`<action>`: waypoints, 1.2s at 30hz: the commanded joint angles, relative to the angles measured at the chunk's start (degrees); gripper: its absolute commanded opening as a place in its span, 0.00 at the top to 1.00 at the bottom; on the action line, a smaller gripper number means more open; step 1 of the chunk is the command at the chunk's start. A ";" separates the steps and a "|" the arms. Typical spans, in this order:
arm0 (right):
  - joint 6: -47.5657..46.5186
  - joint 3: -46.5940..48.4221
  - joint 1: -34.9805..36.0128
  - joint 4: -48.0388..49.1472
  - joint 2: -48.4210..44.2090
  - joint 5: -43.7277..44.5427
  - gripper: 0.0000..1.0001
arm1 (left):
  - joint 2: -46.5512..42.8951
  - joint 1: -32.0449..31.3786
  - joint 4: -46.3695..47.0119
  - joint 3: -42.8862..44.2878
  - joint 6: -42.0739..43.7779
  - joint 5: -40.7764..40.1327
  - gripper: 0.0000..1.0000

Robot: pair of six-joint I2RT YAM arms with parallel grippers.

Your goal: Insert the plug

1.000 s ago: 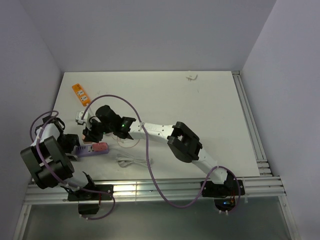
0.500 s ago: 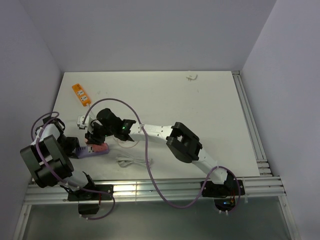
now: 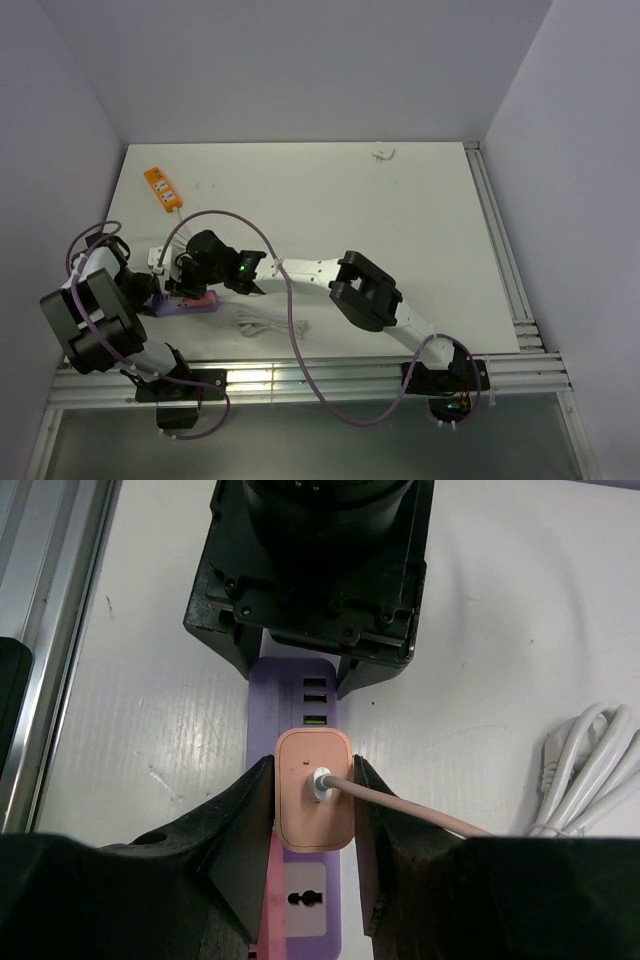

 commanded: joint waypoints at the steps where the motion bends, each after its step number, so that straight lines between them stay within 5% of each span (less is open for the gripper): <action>1: 0.29 3.23 1.18 2.00 0.07 1.13 1.00 | 1.36 -0.75 4.45 -2.19 0.58 0.85 1.00; 36: 0.73 6.14 2.24 -0.28 4.55 2.44 1.00 | -0.22 -0.75 1.82 -2.01 -1.09 3.40 1.00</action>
